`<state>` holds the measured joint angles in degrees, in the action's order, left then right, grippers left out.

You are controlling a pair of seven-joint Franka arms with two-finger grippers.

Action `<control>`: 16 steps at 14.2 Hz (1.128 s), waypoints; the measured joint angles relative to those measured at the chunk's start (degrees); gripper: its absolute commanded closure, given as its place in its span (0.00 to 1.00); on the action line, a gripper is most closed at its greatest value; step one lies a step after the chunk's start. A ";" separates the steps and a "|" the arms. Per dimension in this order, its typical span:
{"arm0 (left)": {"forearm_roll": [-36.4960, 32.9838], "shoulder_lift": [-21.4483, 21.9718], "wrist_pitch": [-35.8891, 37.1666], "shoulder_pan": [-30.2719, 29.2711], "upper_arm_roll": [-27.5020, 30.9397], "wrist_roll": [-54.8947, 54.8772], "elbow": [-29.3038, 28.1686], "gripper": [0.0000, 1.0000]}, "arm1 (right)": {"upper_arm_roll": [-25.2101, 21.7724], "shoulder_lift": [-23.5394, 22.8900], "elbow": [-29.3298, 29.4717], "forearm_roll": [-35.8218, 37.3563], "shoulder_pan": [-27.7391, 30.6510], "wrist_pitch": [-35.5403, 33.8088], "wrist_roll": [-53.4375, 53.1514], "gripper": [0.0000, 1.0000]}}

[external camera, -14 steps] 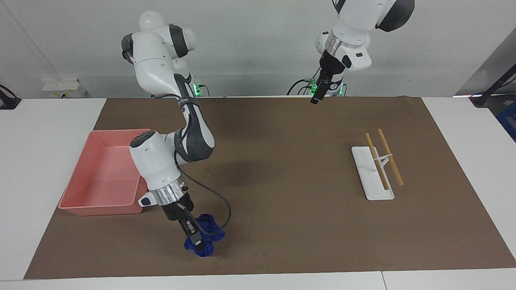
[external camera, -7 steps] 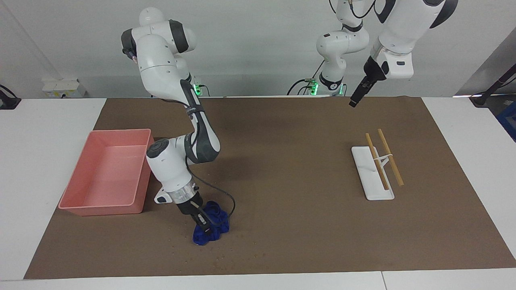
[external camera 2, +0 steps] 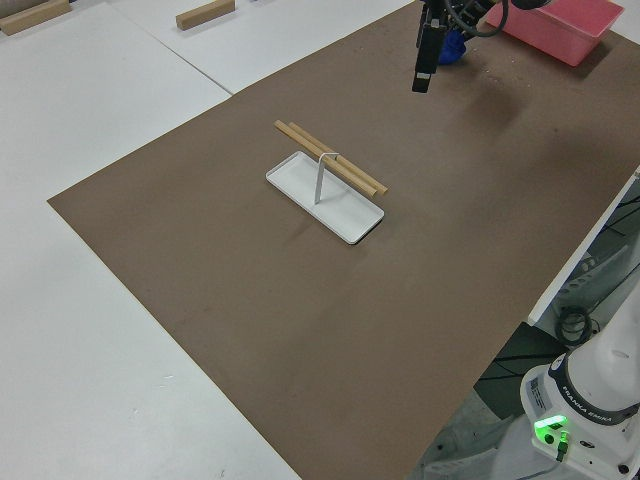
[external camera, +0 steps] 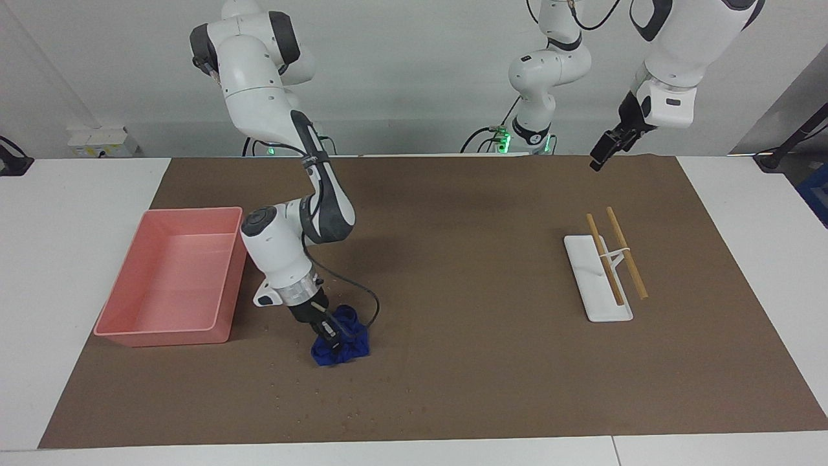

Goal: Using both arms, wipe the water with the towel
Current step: 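Wipe the towel across the wet table area with the right gripper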

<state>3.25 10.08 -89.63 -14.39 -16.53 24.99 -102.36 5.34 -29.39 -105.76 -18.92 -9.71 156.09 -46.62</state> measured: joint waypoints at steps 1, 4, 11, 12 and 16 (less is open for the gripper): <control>-0.55 0.00 -1.00 1.62 1.95 -1.47 0.01 0.00 | 0.02 2.12 -3.09 0.00 -0.05 0.00 0.00 1.00; -3.24 -0.02 -2.05 11.49 11.22 -4.82 0.08 0.00 | 0.05 9.36 -13.06 0.00 -0.25 -0.94 0.02 1.00; -4.96 -3.91 -4.35 14.51 13.62 -7.78 1.46 0.00 | -0.03 21.65 -25.91 0.00 -0.27 -14.43 0.60 1.00; -4.99 -4.62 -4.71 14.60 13.62 -7.79 1.83 0.00 | -0.07 22.62 -26.45 0.00 -0.17 -17.24 0.83 1.00; -5.31 -7.06 -5.88 14.69 13.62 -7.86 2.47 0.00 | -0.16 26.79 -26.81 0.06 1.26 -24.34 1.54 1.00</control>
<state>-2.06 3.02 -95.50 0.30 -2.91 17.13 -99.89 5.18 -2.60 -132.56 -18.86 -8.45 131.75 -45.08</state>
